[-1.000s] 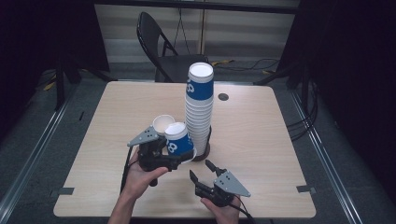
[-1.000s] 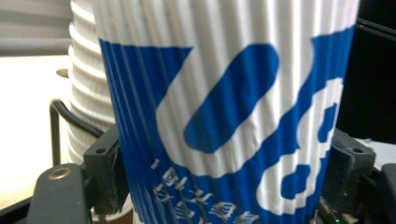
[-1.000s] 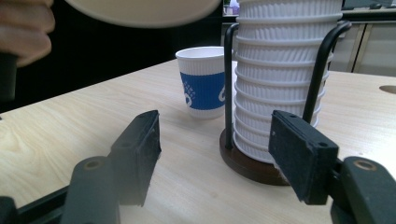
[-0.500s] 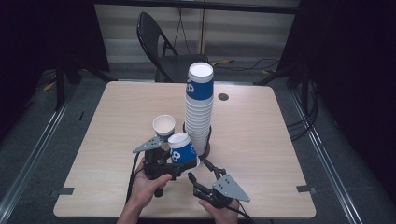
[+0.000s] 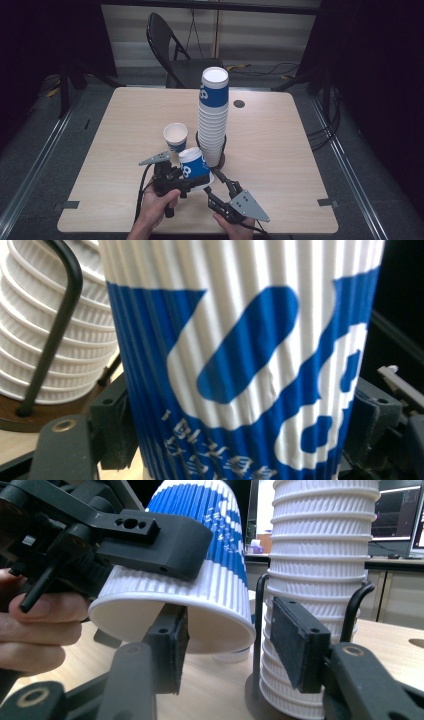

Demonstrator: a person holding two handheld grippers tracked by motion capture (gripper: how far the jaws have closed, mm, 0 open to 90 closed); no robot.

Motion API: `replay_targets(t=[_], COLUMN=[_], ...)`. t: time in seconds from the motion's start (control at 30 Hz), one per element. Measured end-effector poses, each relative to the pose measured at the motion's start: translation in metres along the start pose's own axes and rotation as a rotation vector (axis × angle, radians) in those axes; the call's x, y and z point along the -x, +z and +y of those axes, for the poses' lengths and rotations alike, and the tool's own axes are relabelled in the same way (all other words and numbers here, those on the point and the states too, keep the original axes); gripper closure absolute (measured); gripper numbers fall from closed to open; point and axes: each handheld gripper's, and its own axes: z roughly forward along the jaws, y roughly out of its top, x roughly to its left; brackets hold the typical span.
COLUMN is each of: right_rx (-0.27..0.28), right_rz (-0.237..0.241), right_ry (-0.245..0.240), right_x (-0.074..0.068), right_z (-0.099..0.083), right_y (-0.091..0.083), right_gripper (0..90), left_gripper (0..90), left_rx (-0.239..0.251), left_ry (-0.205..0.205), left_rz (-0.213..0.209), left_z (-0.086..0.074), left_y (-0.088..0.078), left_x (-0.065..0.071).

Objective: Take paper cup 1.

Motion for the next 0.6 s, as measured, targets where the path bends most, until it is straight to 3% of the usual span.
replay_targets(t=[0.03,0.1,0.13,0.23,0.33,0.6], right_rx=[0.004,0.004,0.008,0.017,0.025,0.047], right_rz=[0.002,0.009,0.01,0.012,0.01,-0.01], right_ry=[0.0,0.007,0.001,-0.007,-0.024,-0.042], right_x=[0.0,0.001,0.001,0.0,-0.001,0.0], right_z=[0.0,-0.001,-0.001,-0.002,-0.001,-0.002], right_y=[0.0,0.002,0.002,0.004,0.007,0.015], right_gripper=[52.4,53.4,54.7,56.5,59.0,68.2], left_gripper=[20.0,19.9,19.9,19.9,19.9,19.7], left_rx=[-0.003,0.004,0.011,-0.025,-0.031,-0.05], left_ry=[0.001,-0.009,-0.017,0.017,0.011,0.01], left_rz=[-0.003,-0.082,-0.098,0.011,-0.015,-0.033], left_z=[-0.001,-0.002,-0.003,-0.003,-0.005,-0.009], left_y=[0.0,-0.001,-0.001,0.001,0.004,0.011], left_x=[0.0,0.001,0.003,0.007,0.006,0.008])
